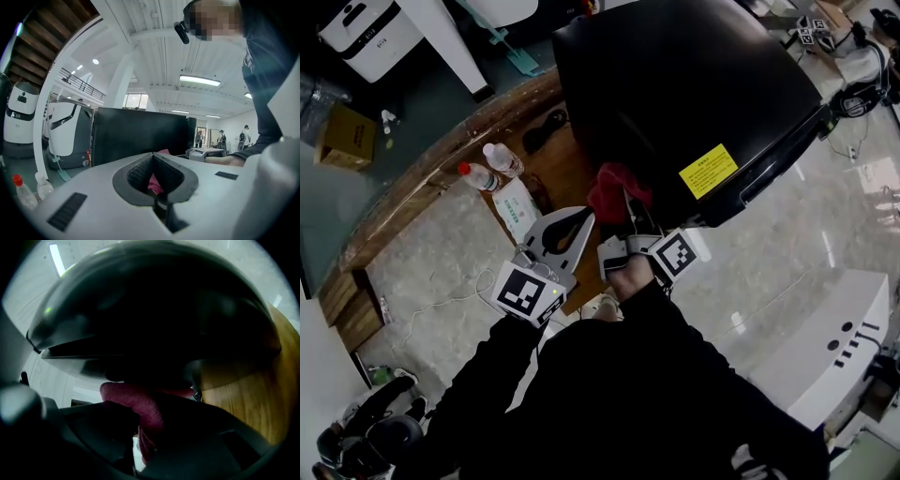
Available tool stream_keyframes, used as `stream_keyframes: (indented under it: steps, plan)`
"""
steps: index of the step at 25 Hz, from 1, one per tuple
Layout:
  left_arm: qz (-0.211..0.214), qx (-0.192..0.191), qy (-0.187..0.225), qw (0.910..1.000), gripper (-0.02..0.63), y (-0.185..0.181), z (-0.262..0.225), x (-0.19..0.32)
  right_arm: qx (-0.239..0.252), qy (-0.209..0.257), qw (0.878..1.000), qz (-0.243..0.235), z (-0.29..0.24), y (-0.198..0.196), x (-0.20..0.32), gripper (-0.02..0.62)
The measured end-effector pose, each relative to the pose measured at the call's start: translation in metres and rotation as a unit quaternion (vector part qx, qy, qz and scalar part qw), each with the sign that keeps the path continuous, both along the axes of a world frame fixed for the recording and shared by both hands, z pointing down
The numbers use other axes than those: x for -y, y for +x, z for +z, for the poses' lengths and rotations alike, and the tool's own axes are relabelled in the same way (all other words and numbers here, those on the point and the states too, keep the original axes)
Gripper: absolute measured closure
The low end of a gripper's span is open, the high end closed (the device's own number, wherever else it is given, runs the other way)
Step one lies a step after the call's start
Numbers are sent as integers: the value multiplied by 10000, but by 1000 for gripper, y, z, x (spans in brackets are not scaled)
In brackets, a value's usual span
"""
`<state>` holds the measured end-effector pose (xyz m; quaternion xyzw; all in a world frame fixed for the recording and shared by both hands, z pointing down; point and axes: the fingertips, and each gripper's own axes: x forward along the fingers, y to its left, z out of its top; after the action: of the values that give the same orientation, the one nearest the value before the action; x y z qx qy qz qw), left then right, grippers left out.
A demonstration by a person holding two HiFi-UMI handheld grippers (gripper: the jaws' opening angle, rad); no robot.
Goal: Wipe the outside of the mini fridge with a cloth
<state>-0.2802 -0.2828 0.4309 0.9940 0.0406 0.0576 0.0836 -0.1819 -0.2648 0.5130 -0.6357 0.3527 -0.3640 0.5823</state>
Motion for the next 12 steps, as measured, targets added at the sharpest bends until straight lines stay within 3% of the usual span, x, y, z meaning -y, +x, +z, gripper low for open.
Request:
stream_keyframes:
  steps: [12]
  plan:
    - [-33,683,-35,9977,600,-1,106,3,435,-636,9970,118,107,2,4,538]
